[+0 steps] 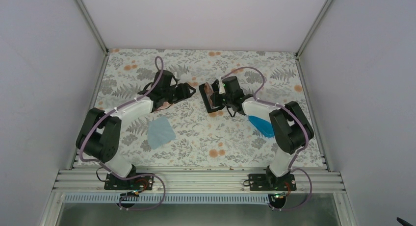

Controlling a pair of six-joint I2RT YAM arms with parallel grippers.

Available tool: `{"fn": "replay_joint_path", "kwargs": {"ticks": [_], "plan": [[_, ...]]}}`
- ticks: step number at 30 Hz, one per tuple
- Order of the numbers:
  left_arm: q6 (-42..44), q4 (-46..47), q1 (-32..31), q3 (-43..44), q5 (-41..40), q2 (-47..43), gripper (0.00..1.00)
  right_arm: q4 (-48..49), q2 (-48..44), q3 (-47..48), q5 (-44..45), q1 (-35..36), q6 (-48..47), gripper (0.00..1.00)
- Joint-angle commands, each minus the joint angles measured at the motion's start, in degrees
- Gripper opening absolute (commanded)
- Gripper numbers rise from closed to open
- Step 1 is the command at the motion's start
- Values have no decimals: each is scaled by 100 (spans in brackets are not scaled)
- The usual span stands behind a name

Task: Organize the sunglasses
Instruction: Place the sunglasses in the sunglasses case.

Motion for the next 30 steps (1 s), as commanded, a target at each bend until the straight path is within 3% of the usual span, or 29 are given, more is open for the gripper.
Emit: {"fn": "replay_joint_path", "kwargs": {"ticks": [1,12,24,30], "plan": [[21,187,-14,-62,169,197,62,292,193,74,-196,-35,126,4],[-81,286,-29,44,419,646,61,325,347,-6,-298,-26,295,4],[-101,126,-86,284,489,1073,60,-419,95,269,630,166,179,34],[-91,47,-122,473,553,1310,59,-940,219,688,1335,279,69,31]]}}
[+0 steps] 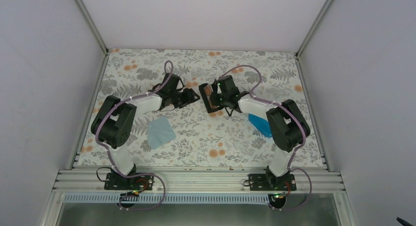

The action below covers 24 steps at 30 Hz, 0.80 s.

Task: Organize the sunglasses
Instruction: Place the sunglasses in the sunglasses case.

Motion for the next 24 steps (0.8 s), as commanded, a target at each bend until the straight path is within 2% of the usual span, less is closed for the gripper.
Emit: {"fn": "replay_joint_path", "kwargs": {"ticks": [1,5,10,17,24], "plan": [[-15,-49,-41,276,123,191,58,-393,18,428,758,114,-140,29],[-15,-110,-50,428,148,366,55,-593,250,712,1051,133,-171,24],[-22,-135,-51,640,258,602,49,-637,537,964,1007,132,-315,11],[-17,-173,-52,903,406,925,47,-569,675,1073,612,135,-470,14],[5,-221,-58,1079,545,1163,42,-697,613,1091,915,132,-318,13]]}}
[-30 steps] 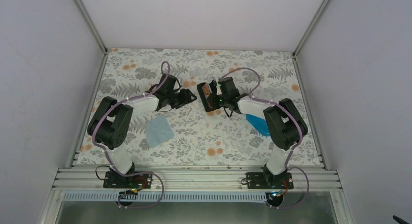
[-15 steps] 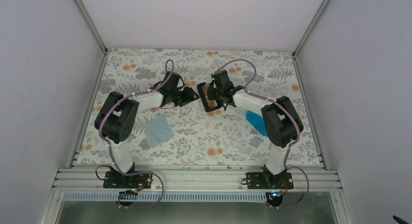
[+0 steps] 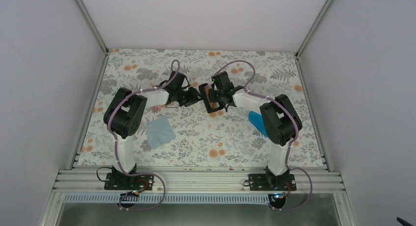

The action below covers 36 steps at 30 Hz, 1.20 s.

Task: Organize the sunglasses
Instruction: Place the sunglasses in the sunglasses case.

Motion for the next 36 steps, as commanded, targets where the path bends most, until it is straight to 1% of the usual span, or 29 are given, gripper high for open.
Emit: {"fn": "replay_joint_path", "kwargs": {"ticks": [1,4,6,14,18,22,28,29,32,36], "plan": [[33,-64,-17,190,191,124,41,-3,-96,89,194,40,37,13],[39,-62,-22,248,247,212,38,96,-189,26,-37,34,-50,16],[39,-59,-22,293,302,275,36,-17,-24,155,-124,40,-70,15],[20,3,-22,360,453,404,34,-92,403,287,-172,36,-62,8],[9,19,-22,421,571,531,29,-87,468,328,-243,36,-88,6],[15,20,-26,439,600,593,29,-88,525,352,-368,26,-169,5],[10,30,-33,469,645,653,29,-50,410,321,-838,26,-190,5],[8,30,-36,466,638,657,29,-59,386,319,-793,25,-151,5],[0,22,-39,466,588,655,28,-266,336,444,-300,21,22,6],[16,-19,-39,488,524,638,28,-346,40,539,20,19,35,11]]}}
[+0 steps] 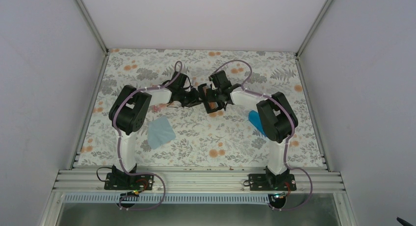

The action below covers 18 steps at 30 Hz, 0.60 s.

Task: Organize the sunglasses
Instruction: Place the sunglasses in the sunglasses case, then close the sunglasses case at the center of the board.

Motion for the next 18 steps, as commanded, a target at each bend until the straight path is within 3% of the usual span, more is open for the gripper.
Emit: {"fn": "replay_joint_path", "kwargs": {"ticks": [1,9,18], "plan": [[1,61,-37,149,-30,120,28,-171,-398,181,484,21,82,12],[67,-59,-45,107,-183,53,23,-201,-1085,-339,1789,-222,650,17],[120,-144,-37,4,-380,-171,23,-369,-604,-440,956,-686,635,19]]}}
